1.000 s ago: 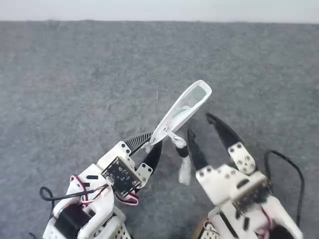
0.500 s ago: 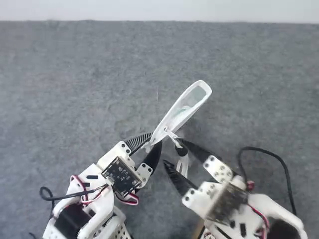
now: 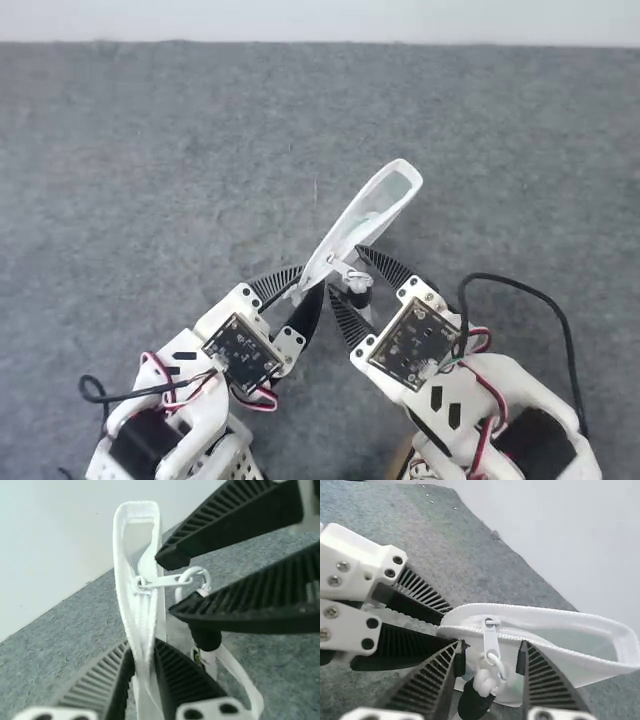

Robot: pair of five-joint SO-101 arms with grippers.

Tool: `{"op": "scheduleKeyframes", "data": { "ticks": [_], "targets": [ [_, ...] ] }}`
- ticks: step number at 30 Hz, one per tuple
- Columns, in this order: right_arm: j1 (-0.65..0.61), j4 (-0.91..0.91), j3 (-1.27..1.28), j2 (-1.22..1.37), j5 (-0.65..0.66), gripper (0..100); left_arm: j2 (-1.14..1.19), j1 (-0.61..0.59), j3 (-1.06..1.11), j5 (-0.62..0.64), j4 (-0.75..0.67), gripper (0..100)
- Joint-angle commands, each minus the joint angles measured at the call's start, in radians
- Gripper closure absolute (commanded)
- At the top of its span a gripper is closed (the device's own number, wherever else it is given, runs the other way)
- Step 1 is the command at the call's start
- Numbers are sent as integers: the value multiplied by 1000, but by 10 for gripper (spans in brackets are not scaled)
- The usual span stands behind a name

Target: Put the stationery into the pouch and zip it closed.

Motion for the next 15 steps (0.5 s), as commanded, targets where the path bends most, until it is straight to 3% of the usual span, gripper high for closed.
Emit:
{"op": "scheduleKeyframes", "data": {
  "ticks": [1,4,15],
  "targets": [
    [12,1,-17,33,12,896,-15,-12,-7,-12,-6,991],
    [12,7,-34,36,14,940,-15,-12,-7,-12,-6,991],
    [122,-2,-32,38,41,936,-15,-12,-7,-12,-6,991]
  ]
}}
